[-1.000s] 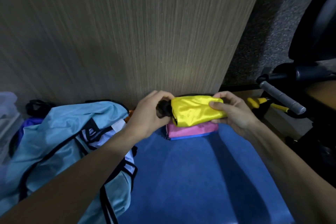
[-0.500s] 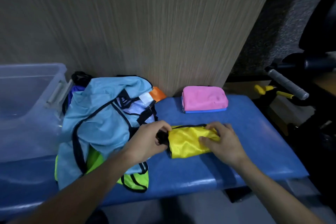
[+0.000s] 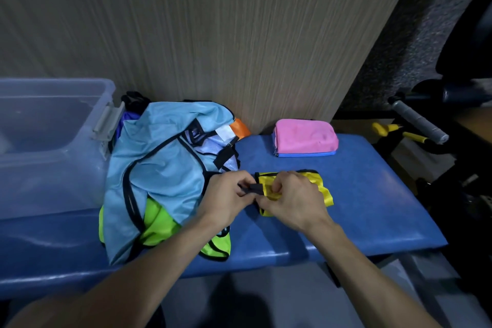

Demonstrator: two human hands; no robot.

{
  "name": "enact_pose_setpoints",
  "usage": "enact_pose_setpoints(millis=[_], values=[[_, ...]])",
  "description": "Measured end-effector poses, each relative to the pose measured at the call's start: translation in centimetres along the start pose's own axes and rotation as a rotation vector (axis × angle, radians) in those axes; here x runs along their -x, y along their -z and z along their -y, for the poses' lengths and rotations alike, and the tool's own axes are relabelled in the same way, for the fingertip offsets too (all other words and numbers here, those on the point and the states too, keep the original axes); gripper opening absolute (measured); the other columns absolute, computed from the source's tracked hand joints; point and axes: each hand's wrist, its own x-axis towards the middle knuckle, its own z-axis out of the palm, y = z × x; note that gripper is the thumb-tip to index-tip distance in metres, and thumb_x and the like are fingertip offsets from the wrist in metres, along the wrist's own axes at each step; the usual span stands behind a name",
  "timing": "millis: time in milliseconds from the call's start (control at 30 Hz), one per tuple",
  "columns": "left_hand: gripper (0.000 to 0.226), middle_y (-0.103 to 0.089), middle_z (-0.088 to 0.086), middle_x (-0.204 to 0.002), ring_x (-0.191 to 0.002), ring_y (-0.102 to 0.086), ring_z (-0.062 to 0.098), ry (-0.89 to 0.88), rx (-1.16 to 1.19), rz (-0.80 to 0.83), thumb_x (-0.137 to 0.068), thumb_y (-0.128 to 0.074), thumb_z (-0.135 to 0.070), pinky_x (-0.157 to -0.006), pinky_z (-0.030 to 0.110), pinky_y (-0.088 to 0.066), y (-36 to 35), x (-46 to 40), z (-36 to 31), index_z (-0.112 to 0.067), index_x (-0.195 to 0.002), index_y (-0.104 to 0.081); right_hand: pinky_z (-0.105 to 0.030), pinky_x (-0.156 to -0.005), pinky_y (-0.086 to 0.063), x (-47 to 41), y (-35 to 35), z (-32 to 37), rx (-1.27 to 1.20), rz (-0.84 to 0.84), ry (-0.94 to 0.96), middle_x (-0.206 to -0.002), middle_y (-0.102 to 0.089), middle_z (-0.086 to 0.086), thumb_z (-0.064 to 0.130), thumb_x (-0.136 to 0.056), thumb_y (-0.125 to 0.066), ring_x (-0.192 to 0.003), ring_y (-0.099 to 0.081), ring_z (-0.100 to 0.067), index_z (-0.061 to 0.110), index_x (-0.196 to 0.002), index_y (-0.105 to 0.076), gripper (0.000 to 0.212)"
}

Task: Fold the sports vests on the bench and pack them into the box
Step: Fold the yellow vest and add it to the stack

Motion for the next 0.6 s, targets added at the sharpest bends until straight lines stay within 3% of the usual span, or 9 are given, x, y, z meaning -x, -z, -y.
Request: enact_pose_setpoints(millis=[167, 267, 367, 467, 600], values=[[0.018, -0.062, -0.009, -0.080, -0.070, -0.062, 0.007, -0.155, -0.077, 0.009, -0.083, -0.081, -0.007, -0.064, 0.018, -0.046, -0.1, -0.4, 1.1, -0.023, -0.091, -0.078, -0.032, -0.058, -0.033, -0.3, -0.3, 0.7, 0.044, -0.004, -0.037, -0.073, -0.053, -0.002, 0.040, -0.081, -0.067, -0.078, -0.059, -0.035, 0.016, -0.062, -0.041, 0.040], [0.013, -0.061, -0.010, -0.094, -0.080, -0.061, 0.006, -0.344, -0.187, 0.028, -0.092, -0.073, -0.012, -0.071, 0.020, -0.050, -0.3, -0.3, 1.6, -0.017, -0.103, -0.077, -0.034, -0.047, -0.024, -0.5, 0.2, 0.1, -0.030, 0.010, -0.066, -0.058, -0.049, -0.003, 0.030, -0.082, -0.066, -0.068, -0.053, -0.035, 0.011, -0.059, -0.047, 0.036], [0.021, -0.053, -0.007, -0.098, -0.082, -0.057, 0.015, -0.472, -0.449, 0.027, -0.091, -0.072, -0.011, -0.056, 0.037, -0.053, -0.3, -0.3, 1.5, -0.021, -0.109, -0.071, -0.033, -0.048, -0.031, -0.3, 0.8, -0.2, -0.124, -0.025, -0.089, -0.060, -0.059, -0.009, 0.024, -0.082, -0.066, -0.069, -0.056, -0.032, 0.005, -0.066, -0.060, 0.025], [0.040, -0.048, -0.004, -0.090, -0.077, -0.054, 0.018, -0.532, -0.698, 0.021, -0.069, -0.084, -0.001, -0.037, 0.030, -0.038, -0.3, -0.8, 0.7, -0.023, -0.100, -0.072, -0.030, -0.054, -0.038, 0.0, 1.1, -0.3, -0.200, -0.030, -0.109, -0.066, -0.064, -0.004, 0.024, -0.084, -0.066, -0.069, -0.058, -0.024, 0.011, -0.074, -0.069, 0.017], [0.039, -0.052, -0.003, -0.081, -0.069, -0.052, 0.020, -0.575, -0.874, 0.065, -0.048, -0.090, 0.001, -0.039, 0.025, -0.020, -0.9, -1.5, -0.2, -0.019, -0.069, -0.063, -0.027, -0.052, -0.036, -0.1, 1.1, -0.5, -0.236, -0.027, -0.122, -0.065, -0.063, 0.000, 0.025, -0.084, -0.066, -0.069, -0.058, -0.023, 0.014, -0.075, -0.069, 0.015]])
